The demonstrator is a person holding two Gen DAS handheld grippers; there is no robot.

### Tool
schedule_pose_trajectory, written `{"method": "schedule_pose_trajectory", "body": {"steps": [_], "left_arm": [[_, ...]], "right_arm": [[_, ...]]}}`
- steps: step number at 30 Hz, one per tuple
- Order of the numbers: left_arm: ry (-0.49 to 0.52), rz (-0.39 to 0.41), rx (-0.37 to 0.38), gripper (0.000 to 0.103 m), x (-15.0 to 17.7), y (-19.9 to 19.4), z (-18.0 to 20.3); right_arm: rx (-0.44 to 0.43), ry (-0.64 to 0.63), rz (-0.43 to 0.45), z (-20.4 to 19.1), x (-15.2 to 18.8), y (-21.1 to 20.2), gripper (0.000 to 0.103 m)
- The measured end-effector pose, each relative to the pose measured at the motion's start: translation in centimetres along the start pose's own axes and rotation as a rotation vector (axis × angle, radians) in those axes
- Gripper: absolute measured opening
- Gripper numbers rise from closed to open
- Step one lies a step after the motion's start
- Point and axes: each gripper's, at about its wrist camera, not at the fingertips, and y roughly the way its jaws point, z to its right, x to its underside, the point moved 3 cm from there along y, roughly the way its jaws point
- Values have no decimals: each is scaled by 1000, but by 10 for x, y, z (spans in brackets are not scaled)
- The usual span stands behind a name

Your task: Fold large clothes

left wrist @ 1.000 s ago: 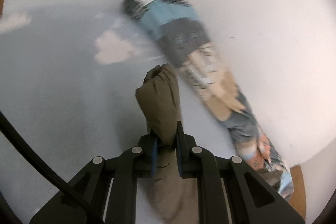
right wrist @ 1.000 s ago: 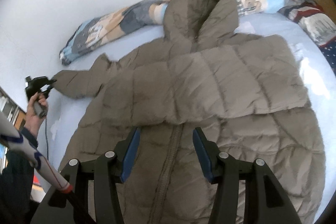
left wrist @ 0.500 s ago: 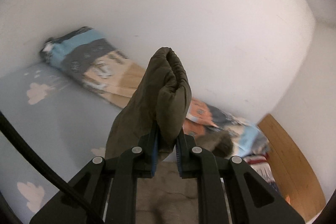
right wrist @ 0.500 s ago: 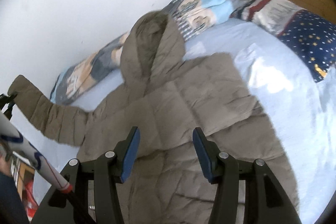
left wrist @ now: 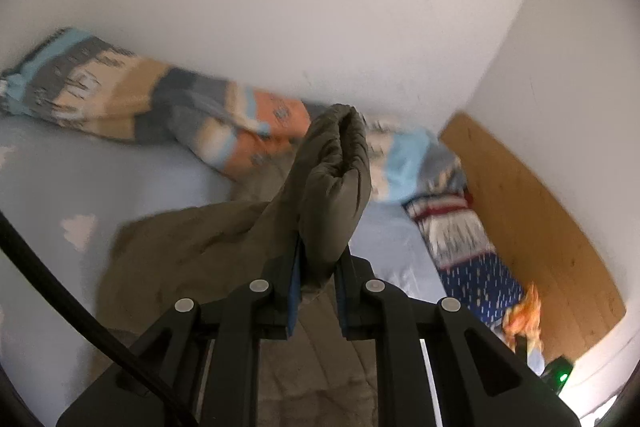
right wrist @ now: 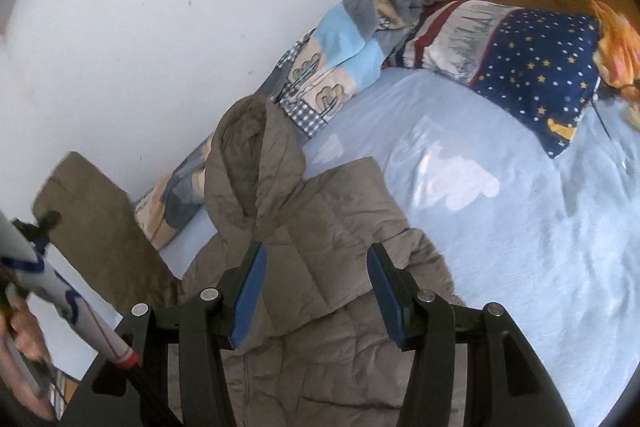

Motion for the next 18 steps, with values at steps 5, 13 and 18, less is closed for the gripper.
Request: {"method": "schedule_pose_trajectory", "body": {"steps": [5, 13, 18], "left_arm": [[53, -106, -7, 14, 56, 56, 35], [119, -333, -58, 15, 165, 140, 50], [176, -482, -44, 41, 199, 153, 55]], "right_arm": [[-7, 38, 17, 14, -10, -10, 57], [-15, 62, 24, 21, -15, -18, 57], [-15, 53, 23, 18, -15, -15, 57]]}}
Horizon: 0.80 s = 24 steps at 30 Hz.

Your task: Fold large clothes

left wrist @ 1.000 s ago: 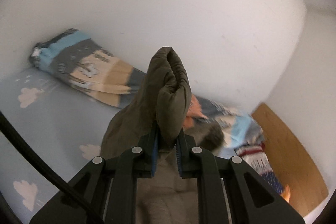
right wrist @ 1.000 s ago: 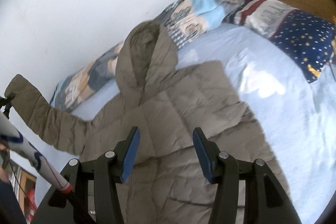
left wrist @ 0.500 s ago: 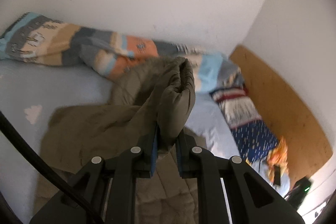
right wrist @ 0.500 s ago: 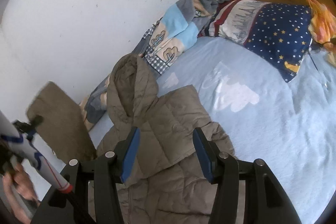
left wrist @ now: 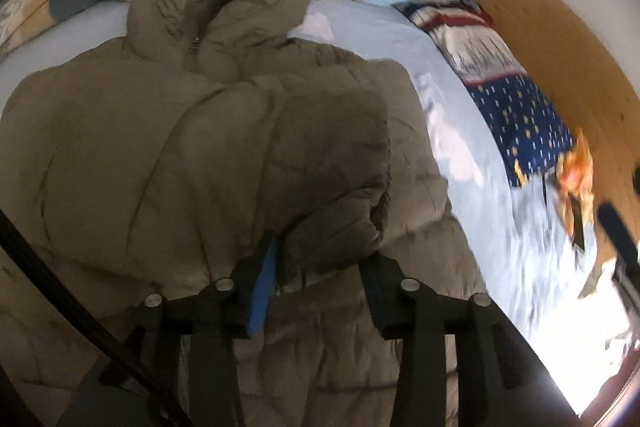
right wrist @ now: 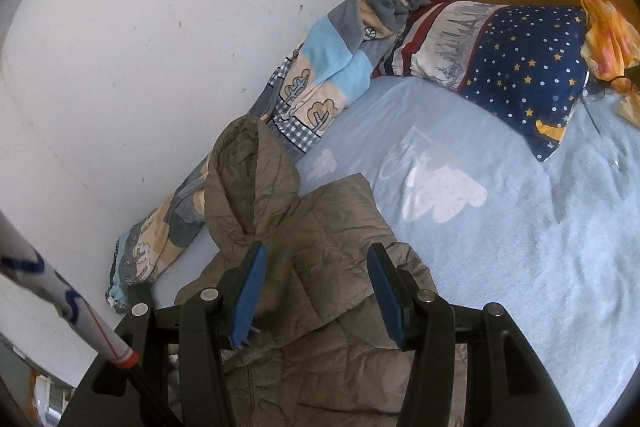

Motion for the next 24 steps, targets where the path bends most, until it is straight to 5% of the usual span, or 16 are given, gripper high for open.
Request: {"method": "schedule_pose_trajectory", "body": {"steps": [3, 5, 10, 16, 24], "left_arm": [[71, 40, 44, 46, 2, -30, 4], [99, 109, 48, 60, -2, -58, -4], [42, 231, -108, 66, -28, -103, -81], [-137, 168, -257, 66, -36, -82, -193], [-62, 67, -332, 67, -12, -25, -217]], "right_arm": [[1, 1, -3, -2, 0, 4, 57], [2, 3, -4, -5, 0, 8, 57], [8, -75, -47, -28, 13, 33, 56], [52, -217, -156, -62, 44, 91, 51], [219, -344, -297, -58, 82, 170, 51]]}}
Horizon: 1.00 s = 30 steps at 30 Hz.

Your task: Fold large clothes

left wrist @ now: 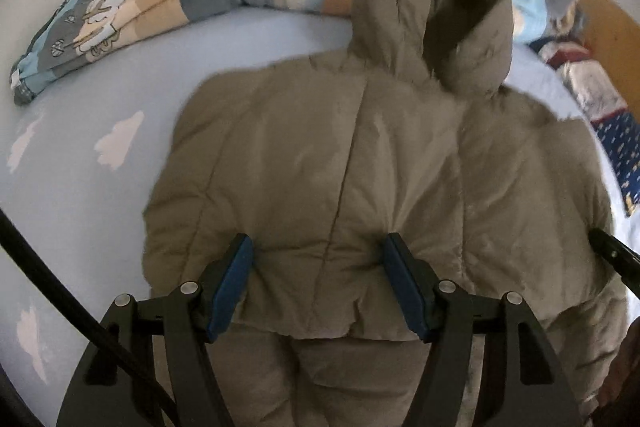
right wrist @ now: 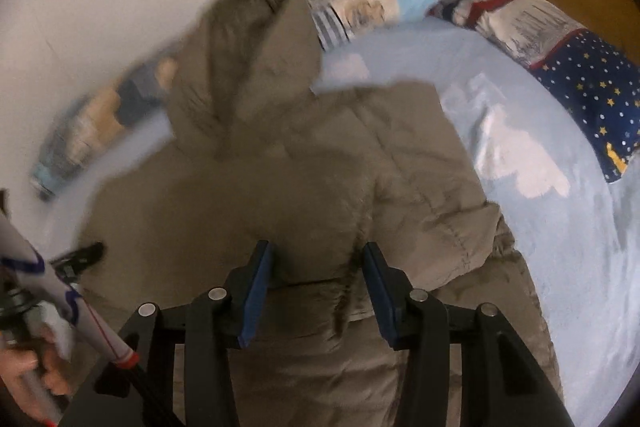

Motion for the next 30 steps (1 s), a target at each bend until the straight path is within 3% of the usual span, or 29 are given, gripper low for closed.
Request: {"method": "schedule_pose_trajectory", "body": {"steps": [2, 7, 12, 17, 21, 24, 26, 30], "left_arm": [[14, 8, -10, 68, 3, 6, 2], [24, 19, -10, 67, -2, -6, 2], [28, 103, 60, 67, -9, -45, 16], [105, 99, 72, 67, -2, -46, 45], [115, 63, 53, 67, 9, -27, 51], [117, 65, 52, 67, 11, -24, 52], [112, 72, 51, 67, 9, -28, 52], [88, 99, 78, 67, 8, -38, 51]], "right_arm": [[6, -4, -83, 2, 9, 24, 51], [45, -18, -116, 3, 9, 33, 51], [20, -13, -15, -8, -9, -4, 51], [-22, -72, 28, -32, -5, -18, 52], [66, -90, 8, -31, -4, -9, 52], [136, -7, -38, -7, -5, -2, 52], [138, 44, -43, 5, -6, -4, 52], [152, 20, 88, -1, -18, -33, 52]]}}
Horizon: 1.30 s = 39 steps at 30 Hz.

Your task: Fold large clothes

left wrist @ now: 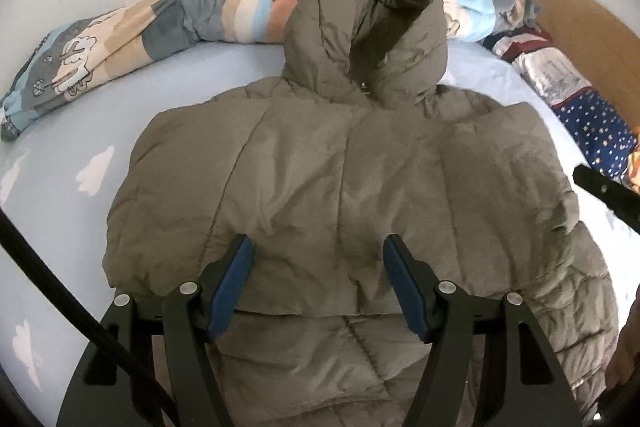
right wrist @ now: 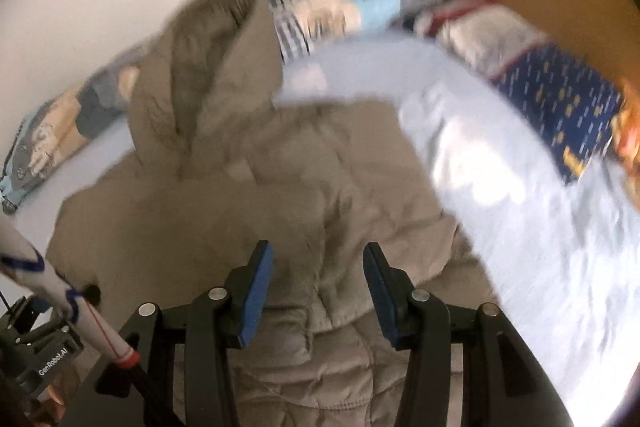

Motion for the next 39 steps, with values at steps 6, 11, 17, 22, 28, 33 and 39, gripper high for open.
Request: {"method": "schedule_pose_trajectory", "body": {"steps": [6, 11, 17, 22, 28, 33, 39], "left_arm": [[11, -18, -15, 67, 10, 12, 1], [6, -26, -12, 69, 12, 19, 0], [2, -7, -29, 69, 10, 2, 3], [-40, 2, -45, 69, 9, -28, -8], [-108, -82, -68, 69, 32, -41, -28], [-136, -154, -84, 69, 49, -8, -41], [-175, -174, -7, 69, 43, -11, -51]], "right_arm": [[-185, -48, -36, -30, 5, -1, 52], [-199, -52, -206, -31, 28, 39, 52], [-164, -94, -197, -38, 26, 38, 52], [-202, -99, -137, -47, 25, 10, 53], [-228, -121, -130, -48, 28, 0, 53], [-222, -106, -201, -44, 35, 17, 53], [-230, -129, -225, -45, 35, 20, 53]]}}
